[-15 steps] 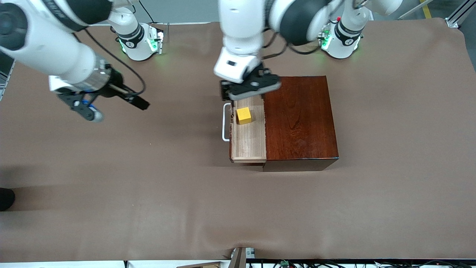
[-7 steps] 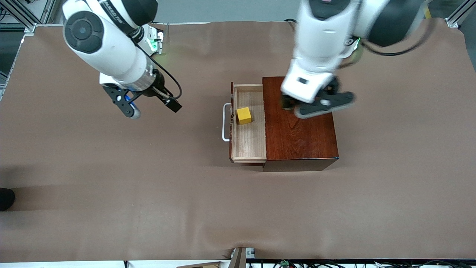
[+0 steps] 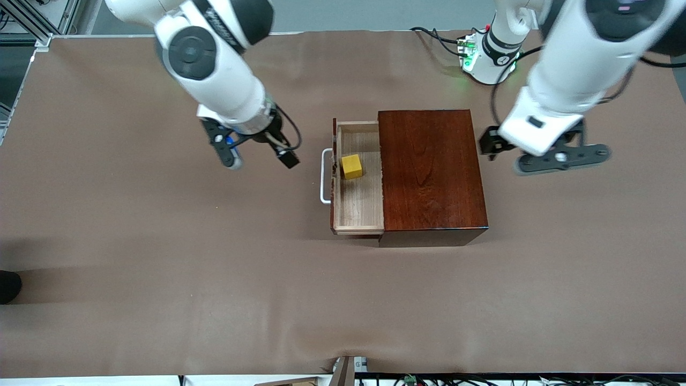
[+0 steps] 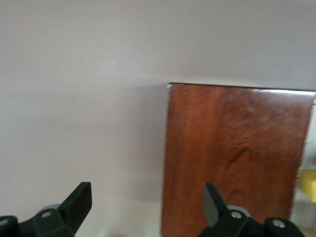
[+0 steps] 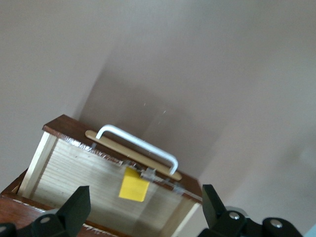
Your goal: Open drawer, take yellow block, close drawer
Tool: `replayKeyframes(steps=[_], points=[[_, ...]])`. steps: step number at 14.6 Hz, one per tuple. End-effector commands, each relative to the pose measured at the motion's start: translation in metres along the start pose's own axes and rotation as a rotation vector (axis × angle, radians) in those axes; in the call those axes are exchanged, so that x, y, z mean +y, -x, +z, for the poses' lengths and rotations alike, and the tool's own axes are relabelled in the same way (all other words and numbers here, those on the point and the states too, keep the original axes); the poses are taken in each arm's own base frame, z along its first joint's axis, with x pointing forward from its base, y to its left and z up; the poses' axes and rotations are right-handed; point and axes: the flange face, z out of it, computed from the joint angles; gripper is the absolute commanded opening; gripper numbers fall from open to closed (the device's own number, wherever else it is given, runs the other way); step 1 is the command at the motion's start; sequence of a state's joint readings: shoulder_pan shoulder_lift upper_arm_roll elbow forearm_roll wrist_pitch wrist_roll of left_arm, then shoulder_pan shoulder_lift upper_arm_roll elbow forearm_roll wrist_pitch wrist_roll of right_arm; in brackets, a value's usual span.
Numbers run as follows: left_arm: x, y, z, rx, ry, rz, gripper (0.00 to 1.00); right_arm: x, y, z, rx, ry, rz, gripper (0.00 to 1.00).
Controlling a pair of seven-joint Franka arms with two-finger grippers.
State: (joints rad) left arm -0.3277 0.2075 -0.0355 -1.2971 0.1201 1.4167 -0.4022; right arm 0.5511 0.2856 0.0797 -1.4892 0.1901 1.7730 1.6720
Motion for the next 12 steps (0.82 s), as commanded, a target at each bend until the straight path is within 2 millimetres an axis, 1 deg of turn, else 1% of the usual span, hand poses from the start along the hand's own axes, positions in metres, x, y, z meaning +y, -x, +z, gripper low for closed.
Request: replayKeyframes(steps=[1, 2, 4, 6, 7, 8, 9, 11, 12], points=[[-0.051, 0.014, -0.003, -0.027, 0.055, 0.043, 1.0, -0.01, 0.018, 0.015, -0.018, -0.016, 0.061, 1.0], [-0.067, 0.015, 0.0, -0.033, 0.055, 0.062, 1.0, -0.011, 0.022, 0.019, -0.019, -0.018, 0.084, 1.0], [-0.089, 0.019, 0.005, -0.04, 0.055, 0.086, 1.0, -0.014, 0.034, 0.029, -0.021, -0.025, 0.117, 1.0], [-0.111, 0.021, 0.011, -0.054, 0.056, 0.094, 1.0, -0.017, 0.047, 0.045, -0.018, -0.032, 0.141, 1.0], [-0.128, 0.02, 0.016, -0.062, 0.057, 0.087, 1.0, -0.019, 0.053, 0.055, -0.019, -0.028, 0.143, 1.0], [-0.139, 0.019, 0.019, -0.067, 0.06, 0.084, 1.0, -0.021, 0.06, 0.063, -0.019, -0.026, 0.139, 1.0], [-0.141, 0.019, 0.019, -0.066, 0.061, 0.084, 1.0, -0.023, 0.068, 0.07, -0.016, -0.02, 0.135, 1.0], [-0.16, 0.016, 0.019, -0.055, 0.065, 0.05, 1.0, -0.024, 0.079, 0.089, -0.007, 0.002, 0.138, 1.0], [-0.166, 0.013, 0.021, -0.048, 0.067, 0.04, 1.0, -0.026, 0.085, 0.097, -0.006, 0.01, 0.134, 1.0]])
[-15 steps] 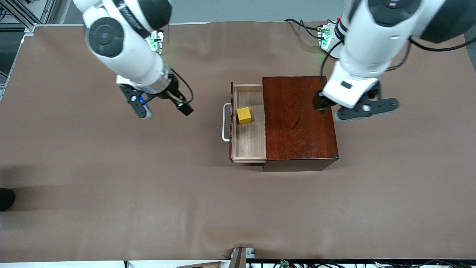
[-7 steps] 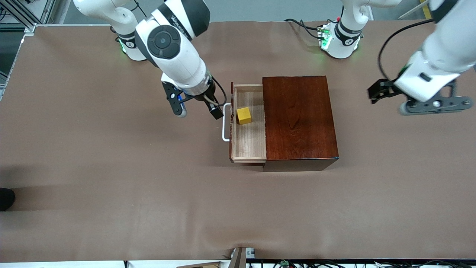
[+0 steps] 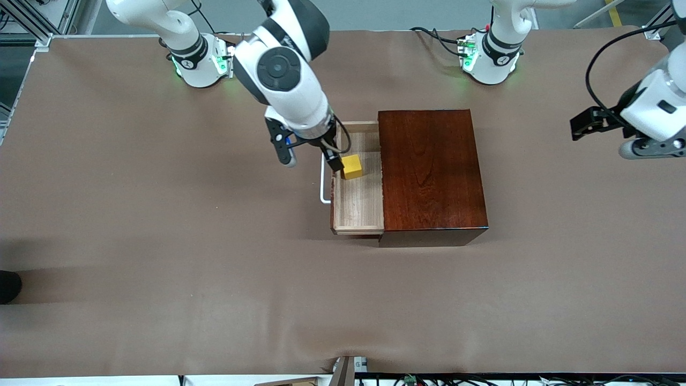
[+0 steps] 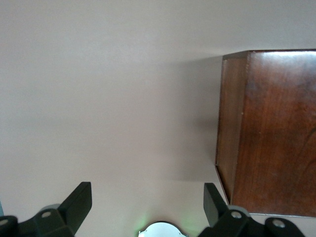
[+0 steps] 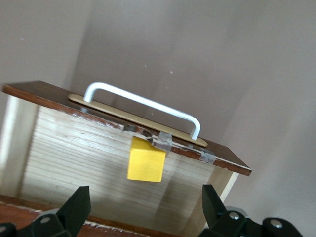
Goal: Open drawer, take yellow block, close drawer
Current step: 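Lower the right gripper into the drawer onto the yellow cube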
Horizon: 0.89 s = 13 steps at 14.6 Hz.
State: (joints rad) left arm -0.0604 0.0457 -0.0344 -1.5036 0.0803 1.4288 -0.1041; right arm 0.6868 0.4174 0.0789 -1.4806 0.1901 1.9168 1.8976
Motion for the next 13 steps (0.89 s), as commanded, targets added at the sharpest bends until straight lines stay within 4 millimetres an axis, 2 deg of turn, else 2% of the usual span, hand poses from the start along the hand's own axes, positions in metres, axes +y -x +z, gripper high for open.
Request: replayKeyframes(steps=[1, 4, 5, 8, 9, 13], points=[[-0.011, 0.006, -0.001, 0.023, 0.023, -0.003, 1.0, -0.007, 0.015, 0.017, 0.0, 0.013, 0.012, 1.0], [-0.012, 0.003, -0.013, 0.068, 0.023, 0.007, 1.0, -0.012, 0.023, 0.033, -0.002, 0.007, 0.049, 1.0], [-0.012, 0.001, -0.021, 0.084, 0.029, 0.023, 1.0, -0.01, 0.028, 0.039, -0.001, 0.011, 0.052, 1.0], [-0.008, 0.002, -0.026, 0.093, 0.085, 0.042, 1.0, -0.004, 0.041, 0.064, 0.015, 0.042, 0.053, 1.0], [-0.008, 0.003, -0.033, 0.106, 0.104, 0.05, 1.0, -0.005, 0.042, 0.071, 0.018, 0.045, 0.062, 1.0], [-0.011, 0.006, -0.036, 0.113, 0.097, 0.049, 1.0, -0.007, 0.046, 0.09, 0.064, 0.018, 0.046, 1.0]])
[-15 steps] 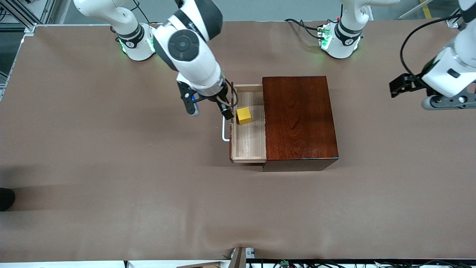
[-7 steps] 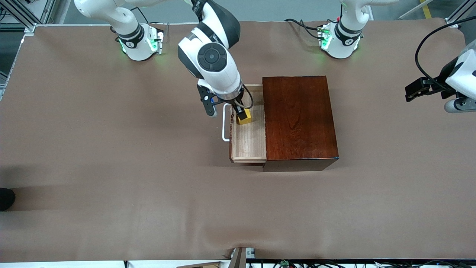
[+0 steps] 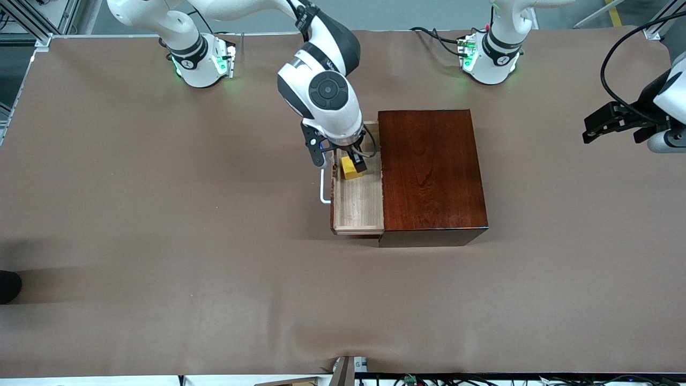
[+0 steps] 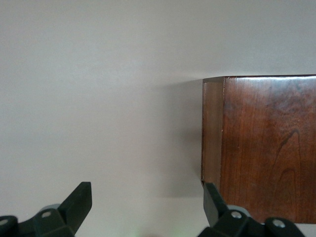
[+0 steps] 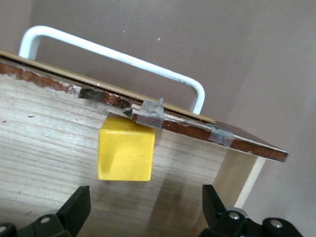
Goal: Open drawer, take yellow block, close drawer
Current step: 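Lower the right gripper into the drawer onto the yellow cube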
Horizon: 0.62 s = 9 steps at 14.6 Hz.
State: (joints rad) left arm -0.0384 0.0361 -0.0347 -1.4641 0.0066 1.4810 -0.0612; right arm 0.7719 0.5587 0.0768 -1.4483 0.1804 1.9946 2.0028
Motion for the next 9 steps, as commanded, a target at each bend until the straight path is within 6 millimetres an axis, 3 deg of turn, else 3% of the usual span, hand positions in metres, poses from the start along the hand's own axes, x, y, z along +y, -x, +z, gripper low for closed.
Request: replayKeyframes(steps=[1, 4, 9], points=[[-0.005, 0.006, -0.01, 0.02, 0.009, 0.021, 1.0, -0.004, 0.003, 0.007, 0.079, -0.037, -0.002, 1.0], [-0.002, 0.003, -0.01, 0.04, 0.008, 0.027, 1.0, -0.012, 0.004, 0.034, 0.101, -0.058, 0.028, 1.0], [0.009, 0.017, -0.004, 0.045, 0.007, 0.035, 1.0, -0.011, 0.005, 0.046, 0.107, -0.055, 0.058, 0.99]])
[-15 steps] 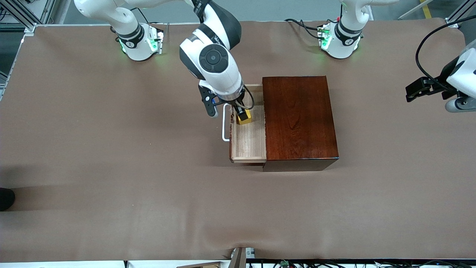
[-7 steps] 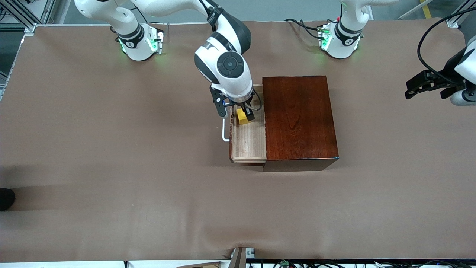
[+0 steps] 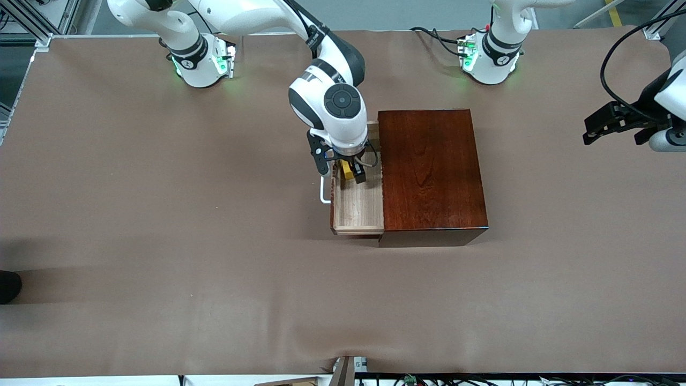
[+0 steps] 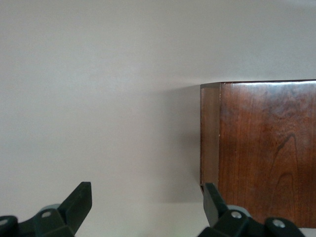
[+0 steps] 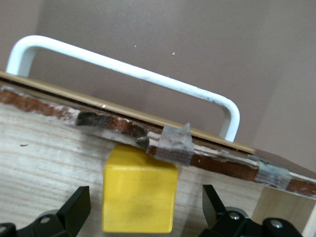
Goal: Open drawer, take yellow block, close drawer
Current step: 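Lower the right gripper into the drawer onto the yellow cube, then grasp the yellow cube and lift it out with the right gripper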
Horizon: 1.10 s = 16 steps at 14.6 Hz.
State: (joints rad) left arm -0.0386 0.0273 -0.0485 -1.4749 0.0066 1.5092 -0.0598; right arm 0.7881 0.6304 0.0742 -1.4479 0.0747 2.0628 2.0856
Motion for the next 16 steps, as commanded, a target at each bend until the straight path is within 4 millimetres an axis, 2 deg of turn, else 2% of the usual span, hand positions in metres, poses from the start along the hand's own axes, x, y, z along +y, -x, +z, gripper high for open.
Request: replayKeyframes(steps=[1, 2, 7, 11, 14, 16], points=[[0.002, 0.022, -0.002, 0.02, 0.004, 0.019, 1.0, -0.001, 0.007, -0.002, 0.028, -0.021, 0.022, 0.53], [0.0, 0.025, -0.001, 0.02, 0.003, 0.015, 1.0, -0.004, 0.005, -0.006, 0.017, -0.026, 0.032, 0.01], [0.003, 0.037, 0.001, 0.034, -0.005, 0.017, 1.0, -0.003, 0.002, -0.027, 0.015, -0.029, 0.035, 0.0], [-0.006, 0.033, 0.001, 0.038, -0.002, -0.006, 1.0, -0.008, 0.005, -0.043, 0.0, -0.054, 0.04, 0.0], [-0.004, 0.031, 0.005, 0.028, 0.001, -0.004, 1.0, -0.021, -0.002, -0.069, -0.016, -0.068, 0.068, 0.0], [-0.003, 0.032, 0.006, 0.02, 0.001, 0.0, 1.0, -0.025, -0.011, -0.075, -0.02, -0.059, 0.085, 0.0]])
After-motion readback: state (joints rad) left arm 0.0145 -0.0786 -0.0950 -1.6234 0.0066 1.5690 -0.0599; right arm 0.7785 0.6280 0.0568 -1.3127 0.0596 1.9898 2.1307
